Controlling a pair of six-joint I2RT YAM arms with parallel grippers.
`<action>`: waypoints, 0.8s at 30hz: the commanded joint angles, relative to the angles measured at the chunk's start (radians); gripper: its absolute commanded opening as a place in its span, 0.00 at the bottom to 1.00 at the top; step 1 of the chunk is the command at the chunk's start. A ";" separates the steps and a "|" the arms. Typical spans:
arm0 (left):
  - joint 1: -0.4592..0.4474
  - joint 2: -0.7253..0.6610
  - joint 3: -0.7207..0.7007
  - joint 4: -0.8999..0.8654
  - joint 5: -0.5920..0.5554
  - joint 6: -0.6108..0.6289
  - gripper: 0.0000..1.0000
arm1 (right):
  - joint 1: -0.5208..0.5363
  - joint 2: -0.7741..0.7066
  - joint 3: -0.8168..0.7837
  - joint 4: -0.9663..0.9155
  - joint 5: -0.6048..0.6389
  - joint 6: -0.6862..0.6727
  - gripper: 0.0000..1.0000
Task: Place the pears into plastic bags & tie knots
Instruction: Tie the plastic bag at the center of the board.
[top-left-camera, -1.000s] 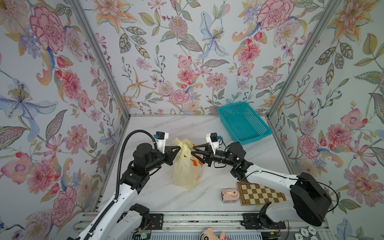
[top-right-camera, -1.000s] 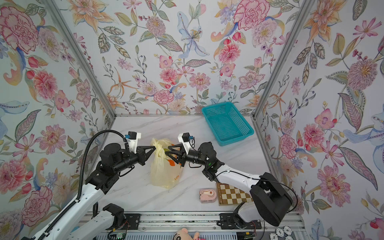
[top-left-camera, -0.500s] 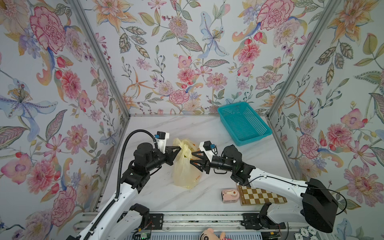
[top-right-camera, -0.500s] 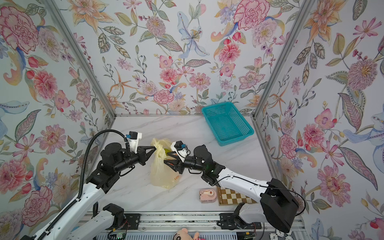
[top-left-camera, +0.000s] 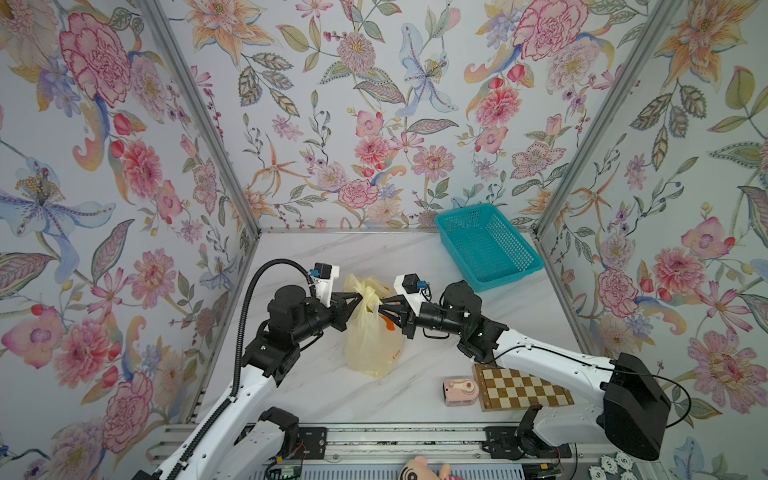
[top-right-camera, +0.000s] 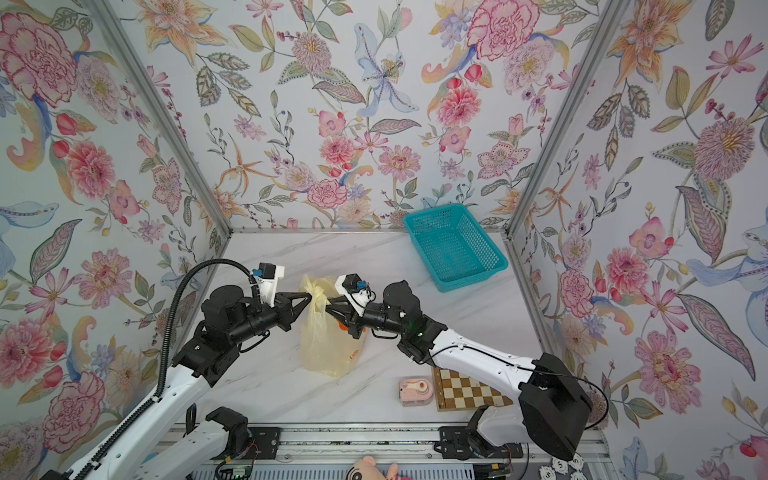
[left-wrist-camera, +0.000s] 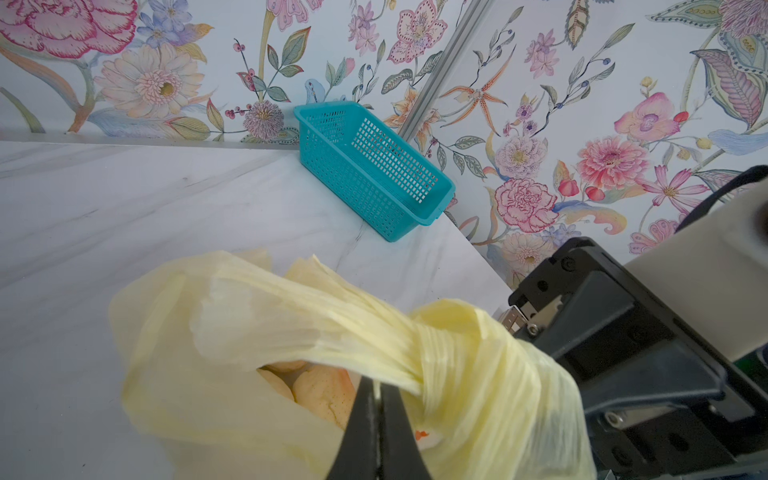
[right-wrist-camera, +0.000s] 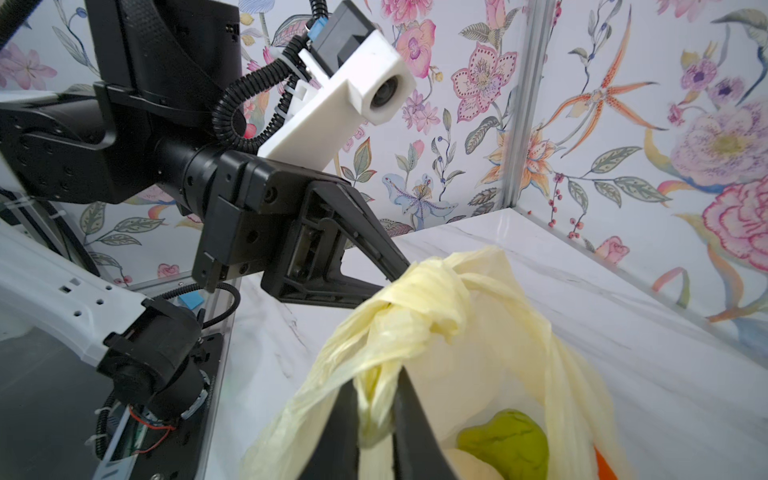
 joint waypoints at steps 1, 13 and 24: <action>0.008 0.002 -0.012 0.012 0.011 0.015 0.00 | 0.007 -0.002 0.023 -0.019 0.002 -0.012 0.00; 0.069 -0.036 0.030 -0.252 -0.420 0.087 0.00 | -0.020 -0.159 -0.093 -0.315 0.371 0.050 0.00; 0.252 -0.009 -0.031 -0.366 -0.645 0.010 0.00 | -0.226 -0.410 -0.313 -0.501 0.600 0.218 0.00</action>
